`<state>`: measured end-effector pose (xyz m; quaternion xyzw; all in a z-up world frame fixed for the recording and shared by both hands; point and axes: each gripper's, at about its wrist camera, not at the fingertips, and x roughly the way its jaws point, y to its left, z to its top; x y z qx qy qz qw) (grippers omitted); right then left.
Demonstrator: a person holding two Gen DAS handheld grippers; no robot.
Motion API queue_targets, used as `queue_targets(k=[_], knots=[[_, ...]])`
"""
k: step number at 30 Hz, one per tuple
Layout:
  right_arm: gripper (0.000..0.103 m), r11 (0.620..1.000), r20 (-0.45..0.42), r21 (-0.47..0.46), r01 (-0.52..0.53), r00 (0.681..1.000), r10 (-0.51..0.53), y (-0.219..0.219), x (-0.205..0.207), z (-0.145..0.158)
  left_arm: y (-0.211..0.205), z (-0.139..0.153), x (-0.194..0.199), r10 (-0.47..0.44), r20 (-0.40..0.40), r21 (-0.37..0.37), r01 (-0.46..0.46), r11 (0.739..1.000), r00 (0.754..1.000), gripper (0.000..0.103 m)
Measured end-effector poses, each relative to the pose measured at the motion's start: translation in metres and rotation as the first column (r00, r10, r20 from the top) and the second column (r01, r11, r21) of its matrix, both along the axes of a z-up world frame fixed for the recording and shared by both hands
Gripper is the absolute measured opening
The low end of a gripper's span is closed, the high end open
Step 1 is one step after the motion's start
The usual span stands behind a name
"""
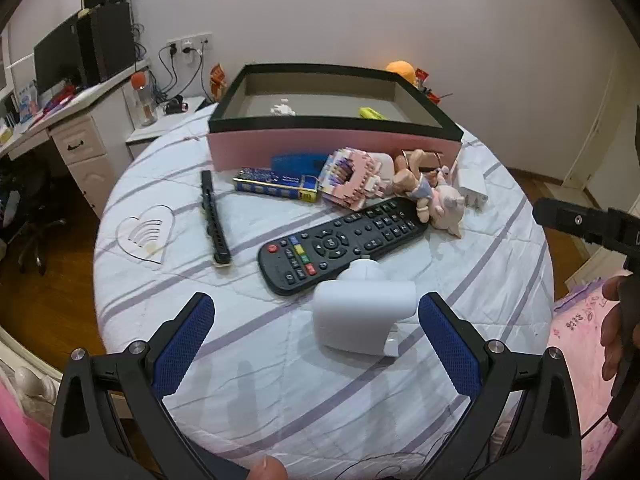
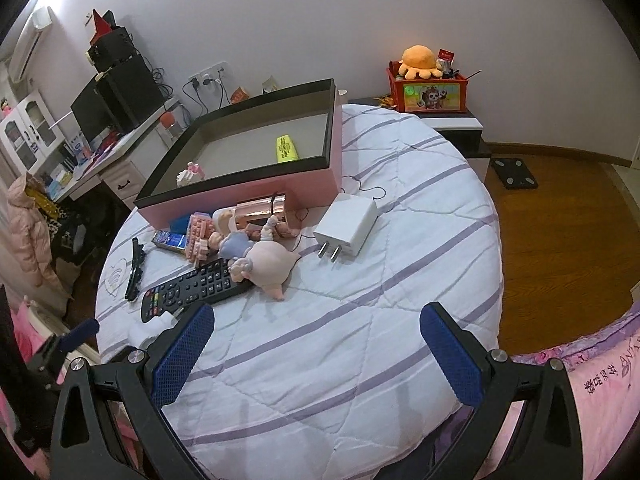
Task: Organize rigid objects
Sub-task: 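Move the left tool to the white cylinder and grasp it, then grasp the white phone charger with the right tool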
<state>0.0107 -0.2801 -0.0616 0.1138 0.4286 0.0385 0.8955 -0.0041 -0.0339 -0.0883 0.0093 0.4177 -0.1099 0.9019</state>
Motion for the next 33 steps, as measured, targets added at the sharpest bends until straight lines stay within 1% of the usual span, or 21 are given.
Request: queue_targets(k=[7, 12, 15, 17, 19, 20, 21, 22, 24, 33], knots=[[0.103, 1.000, -0.019, 0.003, 0.006, 1.000, -0.006, -0.005, 0.010, -0.007, -0.003, -0.019, 0.011, 0.011, -0.062, -0.028, -0.013, 1.000, 0.998, 0.103], [0.103, 1.000, -0.036, 0.003, 0.016, 0.999, -0.016, -0.007, 0.019, -0.014, -0.003, -0.030, 0.019, 0.034, -0.089, -0.057, -0.039, 0.998, 0.995, 0.102], [0.103, 1.000, -0.041, 0.000, 0.019, 0.999, -0.019, -0.009, 0.024, -0.015, 0.000, -0.037, 0.024, 0.044, -0.111, -0.099, -0.055, 0.994, 0.993, 0.089], [0.103, 1.000, -0.045, -0.003, 0.023, 0.999, -0.023, -0.009, 0.028, -0.017, 0.000, -0.037, 0.024, 0.030, -0.102, -0.108, -0.041, 0.993, 0.994, 0.085], [0.103, 0.999, -0.058, -0.009, 0.035, 0.998, -0.035, -0.010, 0.034, -0.021, -0.002, -0.036, 0.023, 0.008, -0.096, -0.122, -0.019, 0.992, 0.995, 0.067], [0.103, 0.999, -0.062, -0.009, 0.040, 0.997, -0.041, -0.011, 0.036, -0.022, -0.004, -0.036, 0.022, -0.004, -0.093, -0.130, -0.008, 0.992, 0.996, 0.063], [0.103, 0.999, -0.066, -0.008, 0.045, 0.997, -0.046, -0.011, 0.038, -0.024, -0.006, -0.035, 0.022, -0.015, -0.092, -0.131, 0.003, 0.991, 0.996, 0.053], [0.103, 0.999, -0.068, -0.010, 0.049, 0.996, -0.050, -0.011, 0.041, -0.025, -0.008, -0.035, 0.022, -0.028, -0.094, -0.130, 0.015, 0.991, 0.995, 0.051], [0.103, 0.998, -0.074, -0.021, 0.057, 0.996, -0.059, -0.010, 0.046, -0.028, -0.010, -0.034, 0.021, -0.032, -0.089, -0.121, 0.021, 0.992, 0.996, 0.050], [0.103, 0.995, -0.083, -0.029, 0.095, 0.992, -0.097, -0.014, 0.063, -0.032, -0.001, -0.033, 0.024, -0.058, -0.089, -0.161, 0.043, 0.986, 0.994, 0.050]])
